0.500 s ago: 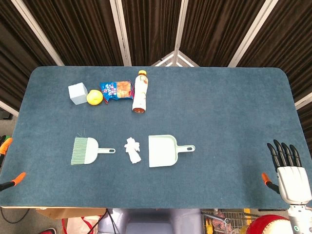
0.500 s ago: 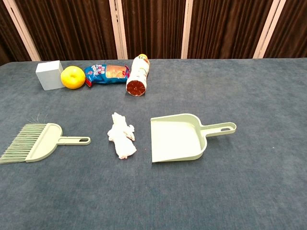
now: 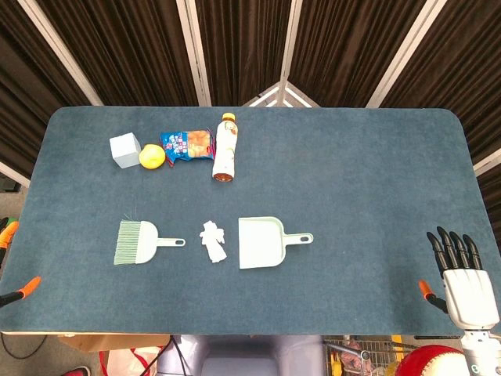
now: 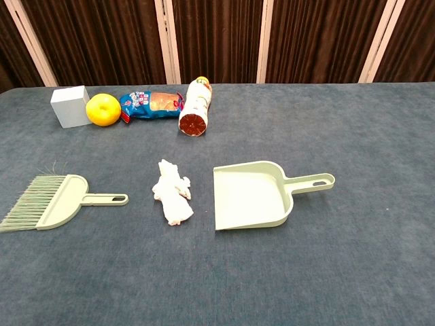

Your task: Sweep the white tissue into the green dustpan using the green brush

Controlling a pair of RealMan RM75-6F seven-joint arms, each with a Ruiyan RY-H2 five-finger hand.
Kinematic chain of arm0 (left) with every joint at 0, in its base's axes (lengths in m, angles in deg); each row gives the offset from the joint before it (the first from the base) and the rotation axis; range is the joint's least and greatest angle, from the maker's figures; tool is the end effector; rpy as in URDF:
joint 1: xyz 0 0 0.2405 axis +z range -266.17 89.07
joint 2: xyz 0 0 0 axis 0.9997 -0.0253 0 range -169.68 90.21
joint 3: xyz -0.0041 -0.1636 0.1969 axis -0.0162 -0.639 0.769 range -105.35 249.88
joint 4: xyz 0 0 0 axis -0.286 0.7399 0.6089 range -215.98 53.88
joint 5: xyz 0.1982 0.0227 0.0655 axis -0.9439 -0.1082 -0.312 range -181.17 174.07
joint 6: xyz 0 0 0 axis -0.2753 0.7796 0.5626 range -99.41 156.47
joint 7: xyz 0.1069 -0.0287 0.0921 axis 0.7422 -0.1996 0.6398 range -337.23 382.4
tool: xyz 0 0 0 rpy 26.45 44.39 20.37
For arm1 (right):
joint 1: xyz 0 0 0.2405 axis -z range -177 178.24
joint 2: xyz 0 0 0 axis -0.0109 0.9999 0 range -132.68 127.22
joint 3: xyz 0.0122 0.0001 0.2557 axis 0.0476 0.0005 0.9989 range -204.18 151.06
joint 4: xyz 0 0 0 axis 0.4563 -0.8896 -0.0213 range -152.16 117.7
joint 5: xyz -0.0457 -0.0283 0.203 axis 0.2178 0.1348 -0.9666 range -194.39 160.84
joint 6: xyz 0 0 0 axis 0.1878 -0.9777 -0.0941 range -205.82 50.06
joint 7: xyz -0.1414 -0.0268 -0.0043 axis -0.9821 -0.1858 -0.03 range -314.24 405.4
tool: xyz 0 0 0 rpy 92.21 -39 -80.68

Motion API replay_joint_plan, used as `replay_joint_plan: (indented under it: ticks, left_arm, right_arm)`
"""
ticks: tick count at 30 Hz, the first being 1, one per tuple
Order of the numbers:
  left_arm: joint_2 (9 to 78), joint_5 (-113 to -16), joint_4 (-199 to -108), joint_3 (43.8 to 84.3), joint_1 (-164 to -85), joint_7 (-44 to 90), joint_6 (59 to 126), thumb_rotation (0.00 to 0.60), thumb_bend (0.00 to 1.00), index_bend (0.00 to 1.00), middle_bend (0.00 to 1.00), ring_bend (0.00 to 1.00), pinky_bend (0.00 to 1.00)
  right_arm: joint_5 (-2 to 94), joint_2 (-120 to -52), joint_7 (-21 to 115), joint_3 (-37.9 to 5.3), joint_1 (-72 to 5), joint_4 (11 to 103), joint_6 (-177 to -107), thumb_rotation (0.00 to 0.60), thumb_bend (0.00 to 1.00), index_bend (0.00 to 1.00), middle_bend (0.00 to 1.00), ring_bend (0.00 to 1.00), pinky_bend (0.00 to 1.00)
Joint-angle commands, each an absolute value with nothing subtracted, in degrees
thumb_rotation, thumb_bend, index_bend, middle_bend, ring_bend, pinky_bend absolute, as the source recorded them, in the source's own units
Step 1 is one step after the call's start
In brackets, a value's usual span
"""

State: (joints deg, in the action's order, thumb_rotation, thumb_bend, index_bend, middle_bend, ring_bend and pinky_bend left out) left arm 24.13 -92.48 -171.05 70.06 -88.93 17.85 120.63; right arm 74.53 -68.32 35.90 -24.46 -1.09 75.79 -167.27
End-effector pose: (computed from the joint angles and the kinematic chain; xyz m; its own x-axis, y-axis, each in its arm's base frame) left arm -0.3189 0.1537 0.1759 0.3638 -0.0788 0.9281 0.9312 0.0062 -0.3645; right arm -0.3002 -0.1606 0.1531 0.5148 0.0451 0.8561 -0.8550 -0.0457 0.5165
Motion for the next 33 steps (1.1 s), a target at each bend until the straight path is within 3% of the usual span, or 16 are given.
replay_joint_plan:
  ticks: [1,7,9,12,15,18,23,29,33]
  left_arm:
    - [24.1,-92.8,-171.0,70.2,-89.0,18.3,120.6,0.6,0.0,0.0,0.0,0.0,0.0]
    - [24.0,-92.7,-171.2,70.2,-88.9,18.0,120.8,0.6,0.0,0.0,0.0,0.0,0.0]
    - [24.0,-92.7,-171.1,70.2,-88.9,18.3,120.6,0.6,0.0,0.0,0.0,0.0,0.0]
    - [23.9,-92.6,-171.3,70.2,-88.8,18.2,120.7,0.6,0.0,0.0,0.0,0.0,0.0]
    - [23.8,-92.4,-171.3,70.2,-88.8,17.9,120.6,0.6,0.0,0.0,0.0,0.0,0.0]
    - [23.8,-92.3,-171.4,70.2,-88.9,18.1,120.4,0.6,0.0,0.0,0.0,0.0,0.0]
    - [23.9,-92.2,-171.8,70.2,-89.1,18.7,119.9,0.6,0.0,0.0,0.0,0.0,0.0]
    - [23.7,-91.8,-172.1,70.2,-89.2,18.7,119.5,0.6,0.0,0.0,0.0,0.0,0.0]
    - [23.7,-91.6,-172.3,70.2,-89.3,18.6,119.1,0.6,0.0,0.0,0.0,0.0,0.0]
  right_arm:
    - [74.9,-68.0,36.2,-24.3,-1.4,76.7,-167.2,0.6,0.28,0.0,0.0,0.0,0.0]
    - [74.3,-67.7,36.5,-23.1,-2.7,78.8,-166.2,0.6,0.28,0.0,0.0,0.0,0.02]
    - [73.2,-67.6,35.9,-22.2,-3.5,79.8,-165.1,0.6,0.28,0.0,0.06,0.06,0.13]
    - [70.8,-68.1,34.1,-20.4,-5.8,81.6,-162.2,0.6,0.28,0.0,0.32,0.34,0.46]
    - [69.0,-69.3,31.4,-19.2,-7.8,82.7,-159.7,0.6,0.28,0.0,0.56,0.58,0.67]
    - [66.6,-71.1,27.8,-18.1,-10.3,83.3,-156.5,0.6,0.28,0.0,0.71,0.73,0.79]
    - [61.7,-75.6,20.7,-16.6,-14.4,83.1,-151.6,0.6,0.3,0.12,0.81,0.82,0.85]
    - [58.1,-81.7,14.8,-15.9,-18.0,80.9,-149.0,0.6,0.33,0.28,0.83,0.84,0.86]
    - [55.5,-85.8,11.9,-15.6,-20.1,78.5,-147.7,0.6,0.33,0.31,0.83,0.84,0.86]
